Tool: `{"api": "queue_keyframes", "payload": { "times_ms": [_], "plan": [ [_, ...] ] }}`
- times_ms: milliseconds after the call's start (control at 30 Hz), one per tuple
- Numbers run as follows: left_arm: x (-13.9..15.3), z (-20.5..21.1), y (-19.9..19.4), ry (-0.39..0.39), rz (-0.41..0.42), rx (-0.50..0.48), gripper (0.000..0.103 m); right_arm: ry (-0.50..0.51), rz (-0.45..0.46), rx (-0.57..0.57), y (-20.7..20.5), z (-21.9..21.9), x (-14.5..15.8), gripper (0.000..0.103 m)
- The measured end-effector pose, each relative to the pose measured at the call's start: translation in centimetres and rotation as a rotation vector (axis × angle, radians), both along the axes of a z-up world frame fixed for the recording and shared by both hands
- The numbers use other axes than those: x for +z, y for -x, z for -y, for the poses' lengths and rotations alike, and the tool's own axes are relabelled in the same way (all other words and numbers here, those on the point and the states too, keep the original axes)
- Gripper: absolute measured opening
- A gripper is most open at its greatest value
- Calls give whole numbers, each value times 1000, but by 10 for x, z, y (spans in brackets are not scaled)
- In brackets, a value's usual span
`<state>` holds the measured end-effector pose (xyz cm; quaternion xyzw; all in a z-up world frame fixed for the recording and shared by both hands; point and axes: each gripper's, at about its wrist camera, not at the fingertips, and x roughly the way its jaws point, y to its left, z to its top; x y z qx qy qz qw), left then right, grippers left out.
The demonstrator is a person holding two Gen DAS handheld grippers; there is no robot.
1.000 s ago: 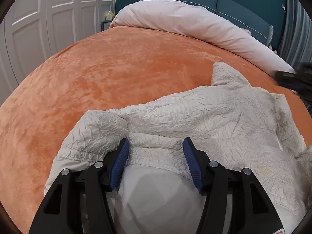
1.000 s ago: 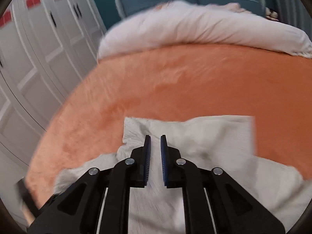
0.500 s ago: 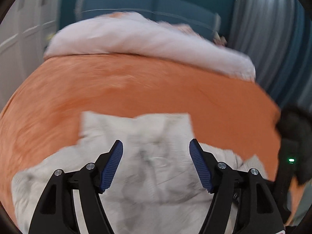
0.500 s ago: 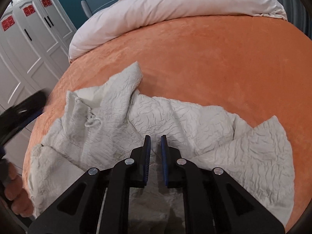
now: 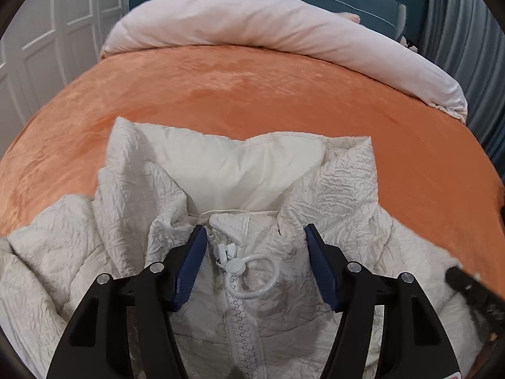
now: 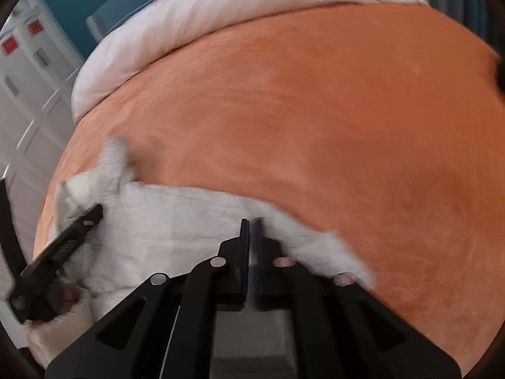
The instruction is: Fold large clothes
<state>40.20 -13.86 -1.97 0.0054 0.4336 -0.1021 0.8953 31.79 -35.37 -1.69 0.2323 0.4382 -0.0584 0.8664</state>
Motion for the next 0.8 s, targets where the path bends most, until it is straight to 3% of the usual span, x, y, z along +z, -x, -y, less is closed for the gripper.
{"api": "queue_keyframes", "payload": {
  "times_ms": [33, 100, 167, 267, 333, 433, 467, 533, 567, 633, 733, 800],
  "plan": [
    [0, 1, 1, -1, 1, 0, 64, -35, 33, 54, -5, -11, 8, 5],
    [1, 4, 2, -12, 0, 0, 64, -2, 58, 128, -15, -33, 16, 5],
    [1, 8, 0, -25, 3, 0, 64, 49, 9, 195, -34, -54, 5, 4],
    [-2, 7, -3, -33, 12, 10, 64, 87, -45, 127, -41, -38, -20, 0],
    [-2, 7, -2, -39, 24, 16, 64, -8, -22, 15, -26, -4, -26, 0],
    [-4, 6, 3, -49, 43, 43, 64, -19, -41, -50, -15, 14, -29, 0],
    [-4, 7, 4, -62, 48, 48, 64, 21, -75, -44, -18, 8, -21, 0],
    [-5, 7, 5, -66, 51, 52, 64, 42, -56, 8, -24, -8, 1, 3],
    [-5, 6, 5, -62, 51, 52, 64, 18, -2, 84, -32, -23, 19, 3],
    [-4, 6, 6, -56, 50, 54, 64, 30, 21, 188, -49, -50, 31, 3],
    [-4, 6, 6, -55, 50, 57, 64, 44, -73, 305, -87, -81, 5, 2],
    [-5, 5, 5, -64, 47, 64, 61, 67, -104, 300, -101, -82, -15, 0]
  ]
}}
